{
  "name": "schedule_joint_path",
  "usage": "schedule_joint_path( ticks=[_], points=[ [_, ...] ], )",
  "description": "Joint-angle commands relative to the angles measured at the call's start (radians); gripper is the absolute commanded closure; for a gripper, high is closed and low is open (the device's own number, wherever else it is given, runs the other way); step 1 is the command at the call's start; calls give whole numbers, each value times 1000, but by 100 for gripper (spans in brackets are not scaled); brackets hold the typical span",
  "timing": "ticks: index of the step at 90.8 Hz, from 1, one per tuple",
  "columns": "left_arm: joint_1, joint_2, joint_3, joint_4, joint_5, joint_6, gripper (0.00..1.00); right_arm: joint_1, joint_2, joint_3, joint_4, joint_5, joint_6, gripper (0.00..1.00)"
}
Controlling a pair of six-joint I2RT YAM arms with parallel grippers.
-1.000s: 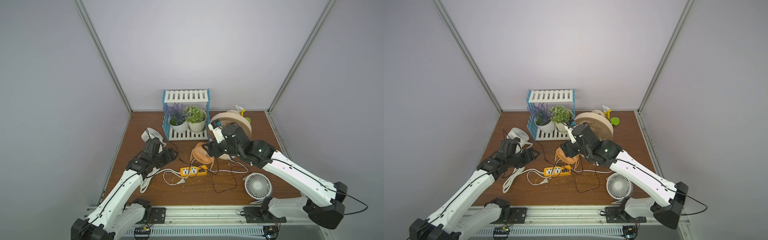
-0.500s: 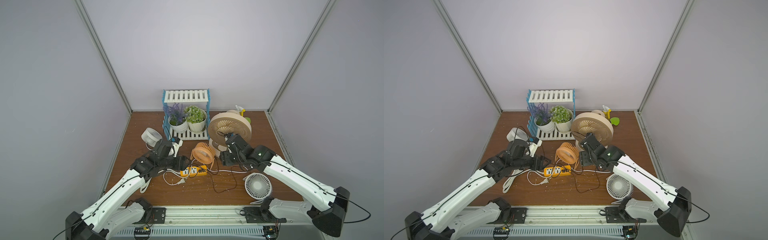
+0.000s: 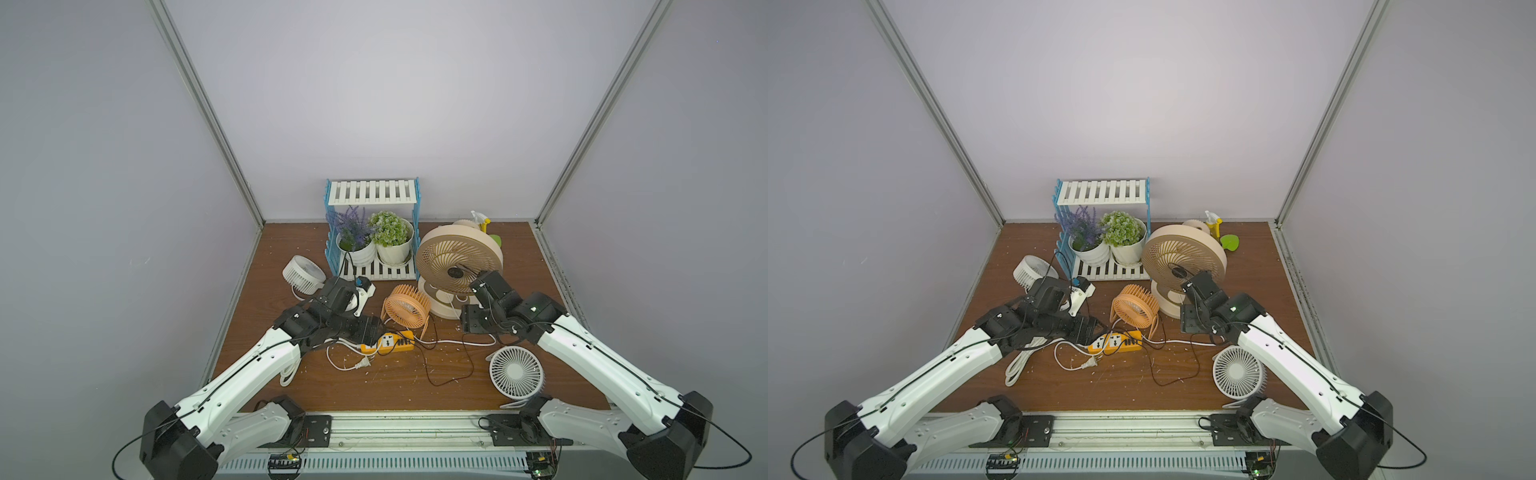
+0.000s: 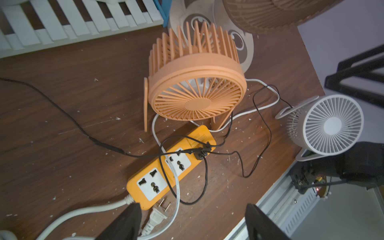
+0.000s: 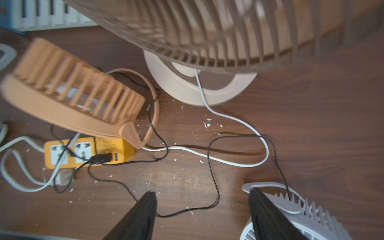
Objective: Unplug the desk fan from the power strip
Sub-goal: Place the plug at the center of the board, then move the socket to the center of the board.
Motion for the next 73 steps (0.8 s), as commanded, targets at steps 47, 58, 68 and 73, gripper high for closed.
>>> schedule_joint_path(
  ticks=[47, 58, 68, 73],
  points=[
    [66, -103, -94, 320, -157, -306, 18, -135, -101, -59, 187, -35, -104, 18],
    [65, -77, -58, 395, -97, -206, 16, -137, -132, -2, 117, -80, -161, 9],
    [65, 16, 54, 401, -14, -106, 13, -141, -157, 70, 37, -94, -192, 3],
    [65, 74, 120, 400, 28, -73, 13, -148, -164, 126, -1, -89, -212, 1]
  ],
)
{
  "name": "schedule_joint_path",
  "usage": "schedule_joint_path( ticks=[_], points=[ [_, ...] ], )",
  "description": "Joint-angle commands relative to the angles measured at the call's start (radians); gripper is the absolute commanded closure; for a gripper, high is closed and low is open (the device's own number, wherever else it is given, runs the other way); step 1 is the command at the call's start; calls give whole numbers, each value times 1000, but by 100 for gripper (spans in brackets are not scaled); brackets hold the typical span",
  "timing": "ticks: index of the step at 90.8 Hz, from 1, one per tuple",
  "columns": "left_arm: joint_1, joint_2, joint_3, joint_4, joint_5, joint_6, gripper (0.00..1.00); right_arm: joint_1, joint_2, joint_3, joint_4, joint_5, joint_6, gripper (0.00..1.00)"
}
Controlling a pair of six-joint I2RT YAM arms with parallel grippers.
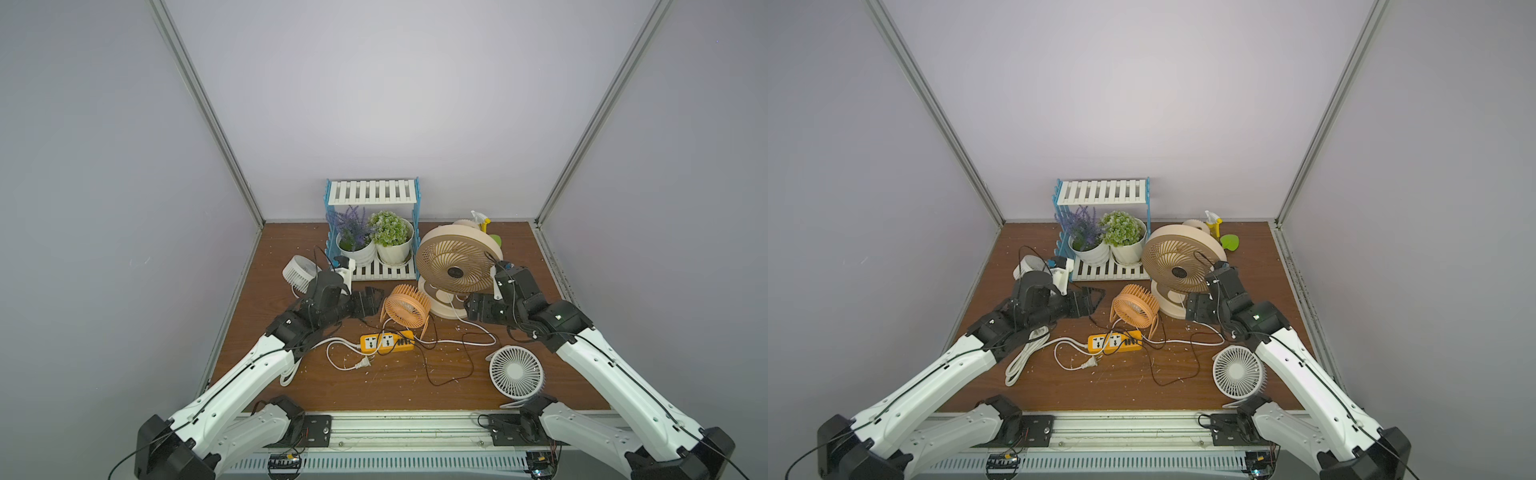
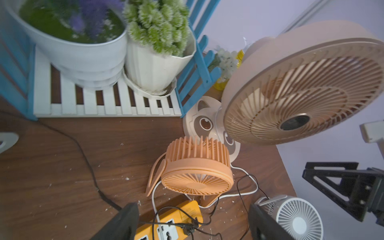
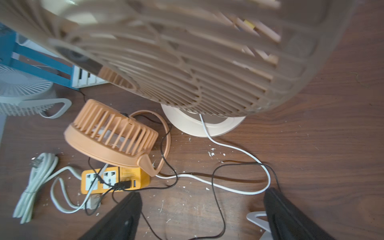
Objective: Unplug the desk fan from the power strip
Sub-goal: Move the socket to the center of the board.
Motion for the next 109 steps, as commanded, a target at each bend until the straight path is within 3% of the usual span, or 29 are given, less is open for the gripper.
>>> schedule_joint_path(
  ticks=[1, 18, 32, 47, 64, 70, 76, 91, 109],
  points=[
    [7, 93, 129, 66, 120, 142, 12, -12, -25, 104, -117, -12, -84, 1],
    [8, 234, 268, 149, 123, 107, 9, -37, -15, 233, -182, 23, -111, 1],
    [19, 255, 281, 135, -15, -32, 10, -40, -83, 125, -152, 28, 8, 3],
    [52, 212, 247, -19, -112, -149, 12, -50, -149, 68, -156, 24, 62, 8],
    [62, 121, 115, -57, -131, -179, 13, -44, -159, -119, -46, -146, 175, 22],
    [63, 95, 81, -76, -111, -169, 14, 6, -151, -179, 43, -172, 251, 24],
    [62, 73, 58, -109, -102, -158, 14, 102, -130, -201, 105, -110, 302, 24],
    [63, 15, 19, -193, -105, -145, 15, 298, 30, -203, 208, -22, 314, 26],
    [64, -37, 13, -465, -235, -268, 24, 359, 164, -162, 271, -3, 238, 30]
  ],
)
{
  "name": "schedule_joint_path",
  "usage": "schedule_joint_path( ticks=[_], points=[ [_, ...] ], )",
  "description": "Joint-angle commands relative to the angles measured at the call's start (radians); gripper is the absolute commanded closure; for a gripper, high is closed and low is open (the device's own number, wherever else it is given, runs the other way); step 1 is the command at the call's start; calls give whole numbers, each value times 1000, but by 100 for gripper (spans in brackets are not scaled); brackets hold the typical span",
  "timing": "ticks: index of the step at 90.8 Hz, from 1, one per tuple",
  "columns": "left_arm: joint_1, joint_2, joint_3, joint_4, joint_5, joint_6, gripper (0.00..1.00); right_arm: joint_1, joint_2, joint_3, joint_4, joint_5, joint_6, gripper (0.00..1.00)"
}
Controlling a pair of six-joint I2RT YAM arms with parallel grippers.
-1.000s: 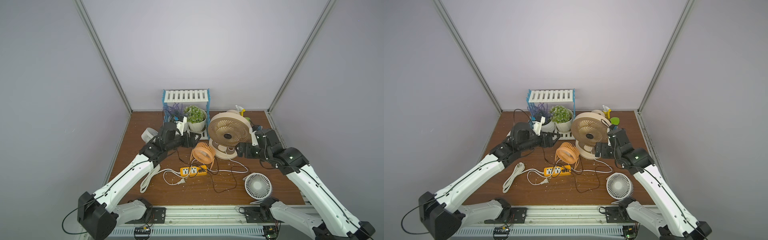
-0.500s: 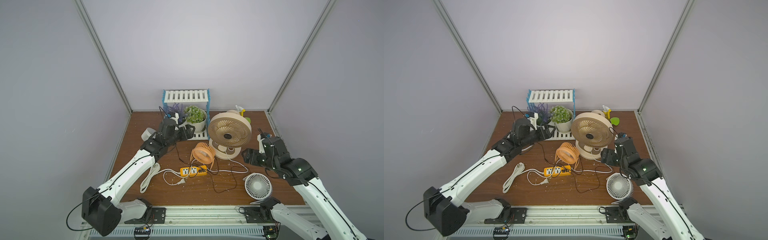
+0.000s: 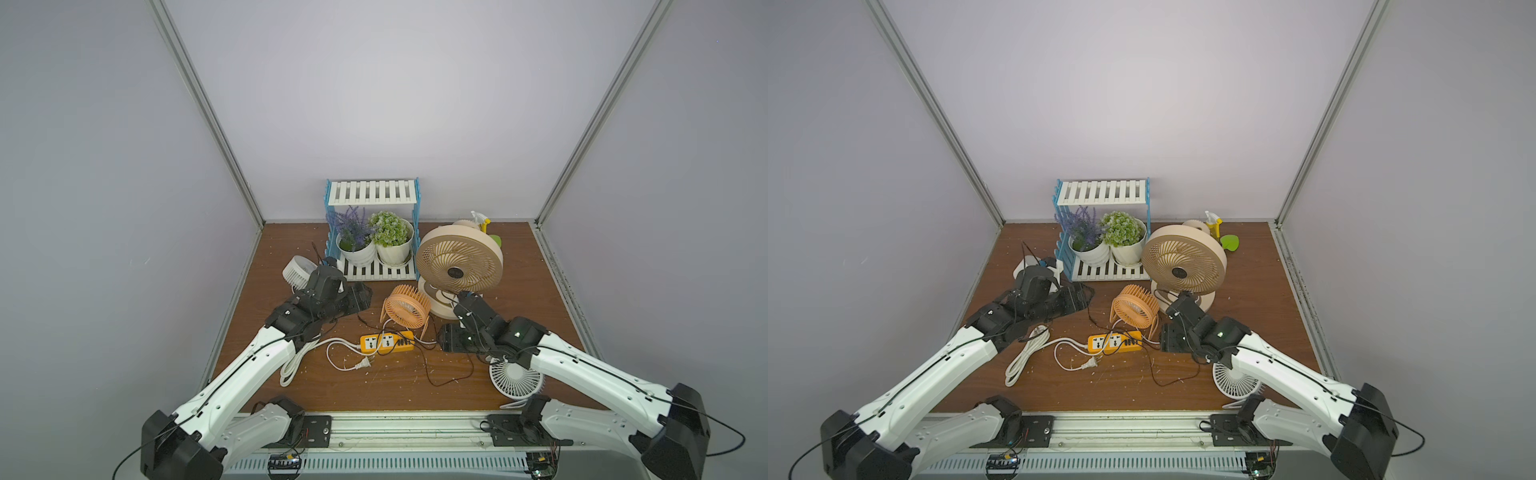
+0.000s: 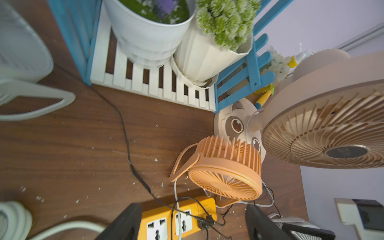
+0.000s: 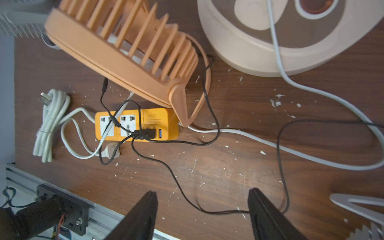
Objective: Unplug the desk fan from the power strip
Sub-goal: Move the socket to the center of the board.
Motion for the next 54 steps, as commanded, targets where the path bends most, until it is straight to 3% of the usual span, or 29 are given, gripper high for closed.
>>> schedule_joint_path(
  ticks=[1, 12, 23, 34, 54],
  points=[
    [8, -33, -8, -233, -103, -90, 25, 13, 40, 46, 71, 34, -42, 31],
    [10, -106, -98, -329, -144, -249, 30, 16, 74, 76, 70, 33, -95, 31],
    [13, -210, -250, -357, -199, -530, 29, 16, 89, 96, 61, 49, -126, 31],
    [32, -224, -313, -357, -219, -708, 25, 17, 117, 125, 51, 42, -144, 30],
    [157, -83, -274, -361, -186, -753, 12, 16, 147, 155, 43, 26, -155, 30]
  ],
)
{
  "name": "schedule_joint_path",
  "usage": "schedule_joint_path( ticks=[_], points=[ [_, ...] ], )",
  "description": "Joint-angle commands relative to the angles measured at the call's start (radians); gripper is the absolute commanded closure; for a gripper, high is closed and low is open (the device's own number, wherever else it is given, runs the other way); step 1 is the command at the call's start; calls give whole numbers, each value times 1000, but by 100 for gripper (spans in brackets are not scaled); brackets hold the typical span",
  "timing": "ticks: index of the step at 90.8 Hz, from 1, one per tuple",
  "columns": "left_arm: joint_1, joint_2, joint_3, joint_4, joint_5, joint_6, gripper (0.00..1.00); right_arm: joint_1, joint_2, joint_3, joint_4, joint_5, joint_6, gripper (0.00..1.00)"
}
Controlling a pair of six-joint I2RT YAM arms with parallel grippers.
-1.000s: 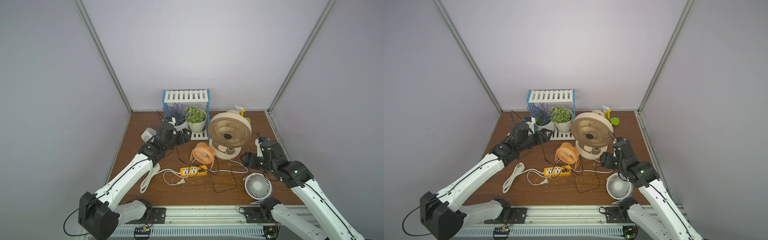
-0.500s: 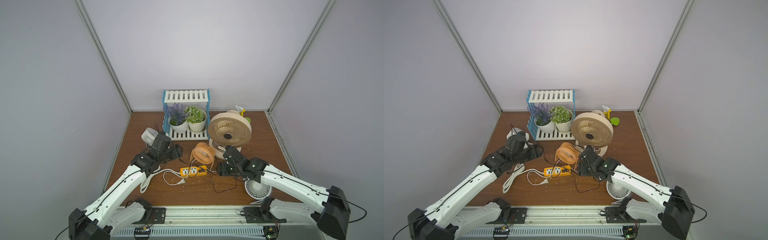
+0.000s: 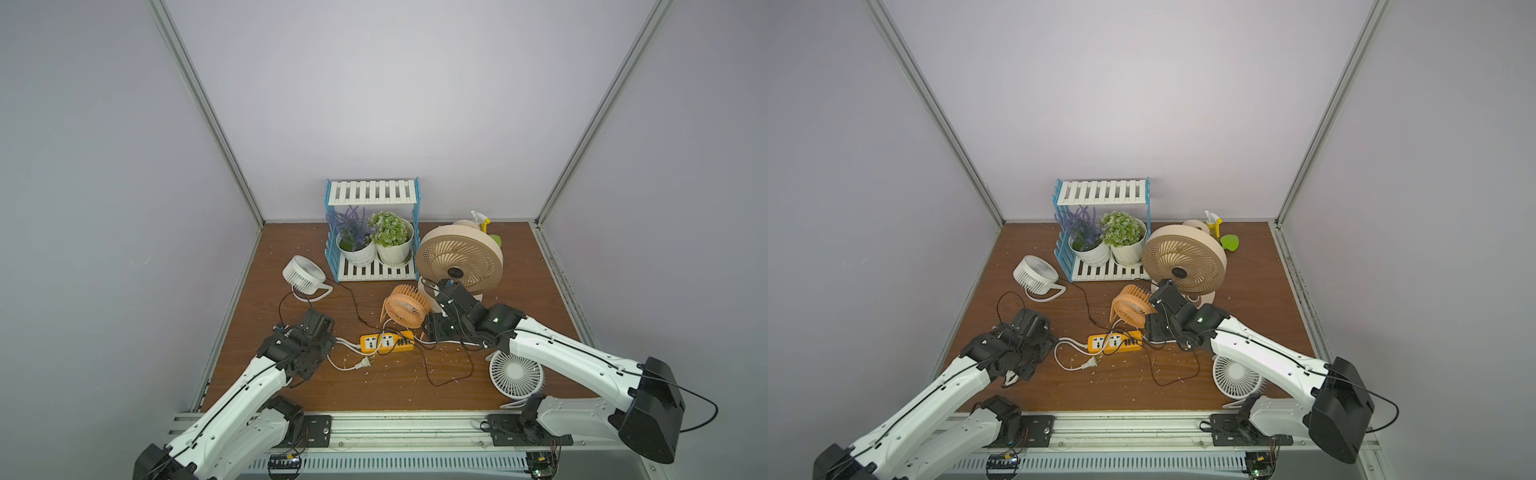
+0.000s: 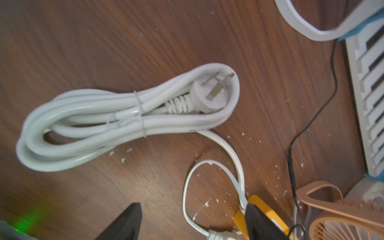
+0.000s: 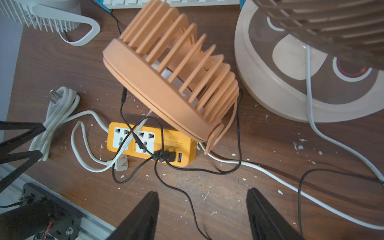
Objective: Unplug the desk fan from the power strip
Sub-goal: Move the socket to the center of the board.
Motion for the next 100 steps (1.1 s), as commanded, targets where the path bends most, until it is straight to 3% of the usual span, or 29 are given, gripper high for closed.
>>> schedule_joint_path(
  ticks=[1, 10, 22, 39, 57, 79, 100],
  points=[
    [75, 77, 35, -27, 3, -76, 11, 4, 3, 23, -8, 8, -24, 30],
    [120, 154, 67, -22, 20, -59, 9, 4, 15, 35, -13, 16, -32, 29],
    [133, 220, 114, -4, 15, -36, 18, 6, 50, 77, -3, -50, -91, 30],
    [146, 292, 111, 63, 53, -45, 21, 23, 118, 139, -28, -136, -184, 31],
    [165, 338, 90, 124, 85, -61, 8, 62, 202, 190, -20, -192, -212, 27],
    [255, 378, 61, 191, 126, -32, 6, 72, 227, 204, 0, -204, -195, 25],
    [346, 418, 27, 227, 146, -6, 17, 71, 228, 220, -23, -181, -202, 25]
  ],
)
